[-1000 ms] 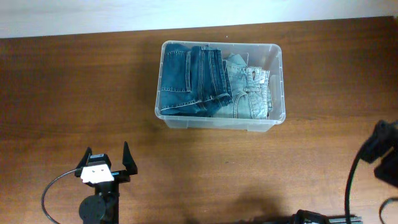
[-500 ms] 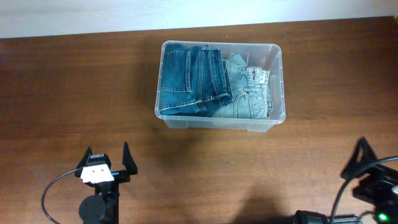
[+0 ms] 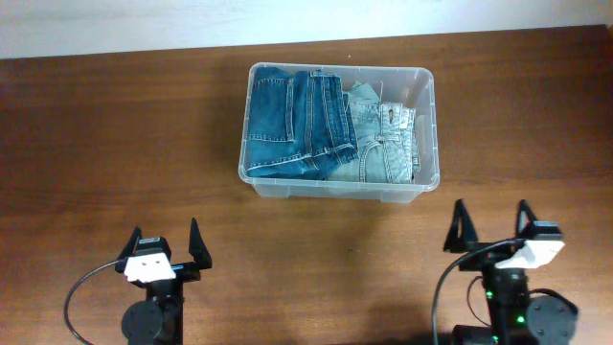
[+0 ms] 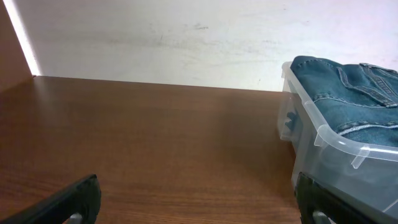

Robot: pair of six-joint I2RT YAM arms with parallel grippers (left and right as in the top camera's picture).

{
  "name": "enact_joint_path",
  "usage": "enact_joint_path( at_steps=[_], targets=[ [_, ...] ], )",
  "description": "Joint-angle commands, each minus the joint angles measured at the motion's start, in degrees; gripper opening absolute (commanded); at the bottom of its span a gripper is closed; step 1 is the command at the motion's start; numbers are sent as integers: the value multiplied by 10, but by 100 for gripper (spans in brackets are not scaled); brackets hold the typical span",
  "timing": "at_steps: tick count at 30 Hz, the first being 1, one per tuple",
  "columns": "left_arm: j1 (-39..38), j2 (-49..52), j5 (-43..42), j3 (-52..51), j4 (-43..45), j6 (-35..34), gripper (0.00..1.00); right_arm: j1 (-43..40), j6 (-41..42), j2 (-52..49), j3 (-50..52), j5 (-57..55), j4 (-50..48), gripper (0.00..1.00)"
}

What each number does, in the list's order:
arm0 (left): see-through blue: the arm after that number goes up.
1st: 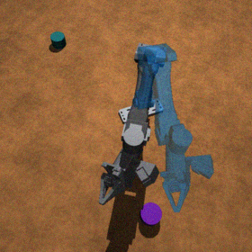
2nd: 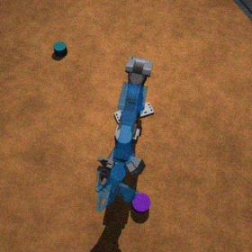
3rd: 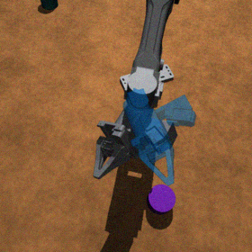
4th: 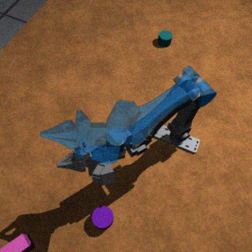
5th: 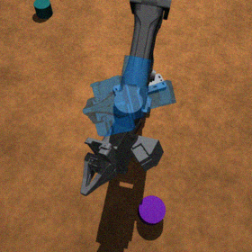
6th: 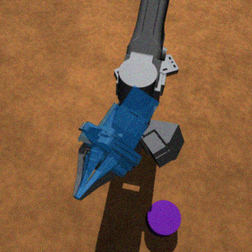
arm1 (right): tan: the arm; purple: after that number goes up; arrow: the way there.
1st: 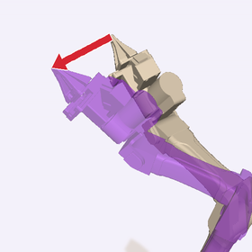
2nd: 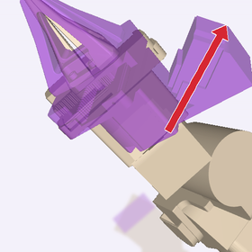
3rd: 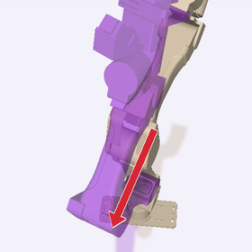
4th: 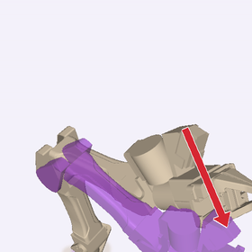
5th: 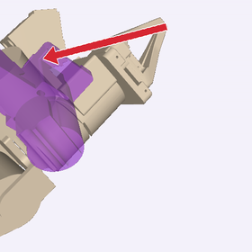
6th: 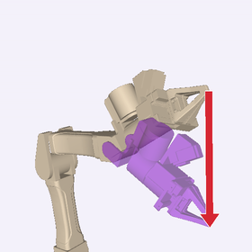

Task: Pack container

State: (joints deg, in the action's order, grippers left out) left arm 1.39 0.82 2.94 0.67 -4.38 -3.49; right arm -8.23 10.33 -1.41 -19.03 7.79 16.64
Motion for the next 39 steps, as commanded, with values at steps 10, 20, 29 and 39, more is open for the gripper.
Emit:
enact_joint_path(
  at_steps=[10, 20, 29, 39],
  targets=[
    [3, -5, -6, -2, -2, 5, 99, 37, -56, 12, 123, 32, -126, 98],
    [3, -5, -6, -2, -2, 5, 99, 57, -71, 12, 174, 28, -170, 98],
    [3, -5, -6, -2, -2, 5, 99, 61, -71, 12, 187, 25, -174, 98],
    [3, -5, -6, -2, -2, 5, 99, 86, -71, 12, 187, 25, -130, 99]
  ],
)
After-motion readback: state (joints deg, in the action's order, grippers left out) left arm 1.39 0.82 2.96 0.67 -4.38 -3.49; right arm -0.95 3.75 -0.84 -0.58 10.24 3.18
